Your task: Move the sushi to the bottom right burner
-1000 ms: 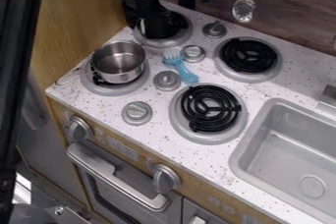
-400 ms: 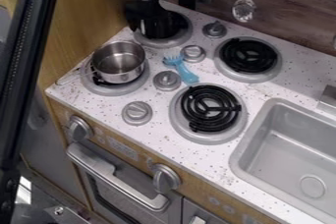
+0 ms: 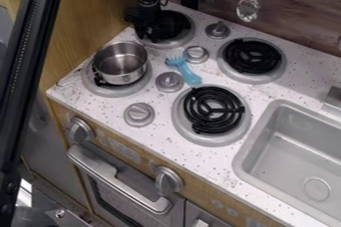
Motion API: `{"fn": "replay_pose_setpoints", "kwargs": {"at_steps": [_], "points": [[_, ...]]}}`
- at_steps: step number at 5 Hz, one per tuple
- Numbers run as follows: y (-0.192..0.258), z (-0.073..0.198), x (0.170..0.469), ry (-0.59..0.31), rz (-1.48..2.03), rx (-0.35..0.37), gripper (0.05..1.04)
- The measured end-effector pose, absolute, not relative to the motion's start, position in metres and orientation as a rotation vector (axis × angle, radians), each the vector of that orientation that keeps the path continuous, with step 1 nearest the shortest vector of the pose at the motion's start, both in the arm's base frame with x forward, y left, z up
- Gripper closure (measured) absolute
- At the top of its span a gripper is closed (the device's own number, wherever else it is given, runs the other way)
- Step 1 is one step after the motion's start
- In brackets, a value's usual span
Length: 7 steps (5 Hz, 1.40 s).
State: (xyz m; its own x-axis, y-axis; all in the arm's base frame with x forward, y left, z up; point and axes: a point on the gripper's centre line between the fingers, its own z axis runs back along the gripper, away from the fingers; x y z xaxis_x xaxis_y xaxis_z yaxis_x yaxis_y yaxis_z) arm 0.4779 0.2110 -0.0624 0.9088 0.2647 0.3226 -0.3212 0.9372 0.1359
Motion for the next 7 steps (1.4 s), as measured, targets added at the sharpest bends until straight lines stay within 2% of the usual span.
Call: {"fn": "replay_pose_setpoints", "kwargs": {"at_steps": [1,2,3,4,5,6,7], "points": [[0.200,-0.070,0.468,-0.280,0.288,0.179,0.925],[0.187,-0.053,0.448,-0.267,0.293,0.194,1.024],[0.155,-0.021,0.437,-0.271,0.252,0.190,1.015],[0.145,-0.020,0.444,-0.303,0.244,0.165,0.881],[0.154,-0.017,0.460,-0.329,0.219,0.181,0.633],[0.160,-0.025,0.481,-0.319,0.204,0.178,0.317],[0.166,-0.025,0.490,-0.326,0.209,0.195,0.093]]}}
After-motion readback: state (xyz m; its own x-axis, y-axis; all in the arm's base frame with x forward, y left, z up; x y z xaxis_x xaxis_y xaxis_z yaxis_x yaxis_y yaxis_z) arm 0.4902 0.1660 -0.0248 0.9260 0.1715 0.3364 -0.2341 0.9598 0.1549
